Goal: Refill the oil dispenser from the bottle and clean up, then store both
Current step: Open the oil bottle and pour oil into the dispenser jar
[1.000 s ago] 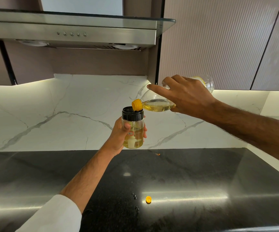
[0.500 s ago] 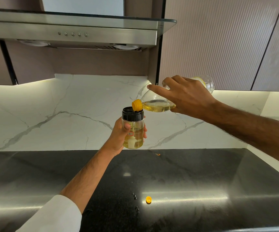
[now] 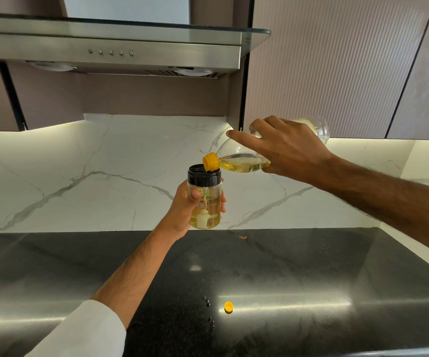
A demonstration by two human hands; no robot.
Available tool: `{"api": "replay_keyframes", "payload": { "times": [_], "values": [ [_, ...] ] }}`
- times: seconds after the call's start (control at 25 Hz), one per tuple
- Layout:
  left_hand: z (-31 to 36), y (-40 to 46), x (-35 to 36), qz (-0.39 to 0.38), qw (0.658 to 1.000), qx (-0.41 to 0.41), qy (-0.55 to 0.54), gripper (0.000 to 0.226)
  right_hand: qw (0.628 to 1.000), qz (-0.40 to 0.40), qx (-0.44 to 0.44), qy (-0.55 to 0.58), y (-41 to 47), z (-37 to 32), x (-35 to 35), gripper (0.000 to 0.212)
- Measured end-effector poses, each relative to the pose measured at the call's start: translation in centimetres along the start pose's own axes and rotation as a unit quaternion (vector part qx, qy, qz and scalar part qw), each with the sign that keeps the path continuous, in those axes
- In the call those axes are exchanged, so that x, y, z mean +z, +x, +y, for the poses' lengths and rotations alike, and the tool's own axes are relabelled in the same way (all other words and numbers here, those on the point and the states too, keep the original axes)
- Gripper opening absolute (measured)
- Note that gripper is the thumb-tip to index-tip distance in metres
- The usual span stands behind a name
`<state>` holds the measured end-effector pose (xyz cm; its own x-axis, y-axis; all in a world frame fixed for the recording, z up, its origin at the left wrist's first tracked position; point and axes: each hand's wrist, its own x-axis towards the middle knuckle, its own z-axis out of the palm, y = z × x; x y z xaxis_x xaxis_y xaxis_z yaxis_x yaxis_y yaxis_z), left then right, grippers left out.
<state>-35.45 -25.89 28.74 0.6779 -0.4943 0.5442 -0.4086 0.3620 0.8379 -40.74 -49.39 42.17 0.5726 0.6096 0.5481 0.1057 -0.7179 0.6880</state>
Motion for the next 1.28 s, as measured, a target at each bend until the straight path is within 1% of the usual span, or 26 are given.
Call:
{"api": "replay_keyframes", "payload": {
  "times": [0.32, 0.72, 1.28],
  "values": [
    [-0.17, 0.05, -0.03, 0.003, 1.000, -0.001, -0.001, 0.100, 1.000, -0.006, 0.000, -0.004, 0.03, 0.02, 0.02, 0.121],
    [-0.39, 0.20, -0.21, 0.005, 1.000, 0.000, -0.008, 0.095, 1.000, 0.001, 0.000, -0.003, 0.07, 0.06, 0.12, 0.122],
    [-0.25, 0.11, -0.29, 0.006, 1.000, -0.004, -0.008, 0.102, 1.000, -0.007, -0.001, -0.014, 0.24, -0.13, 0.03, 0.122]
  ]
}}
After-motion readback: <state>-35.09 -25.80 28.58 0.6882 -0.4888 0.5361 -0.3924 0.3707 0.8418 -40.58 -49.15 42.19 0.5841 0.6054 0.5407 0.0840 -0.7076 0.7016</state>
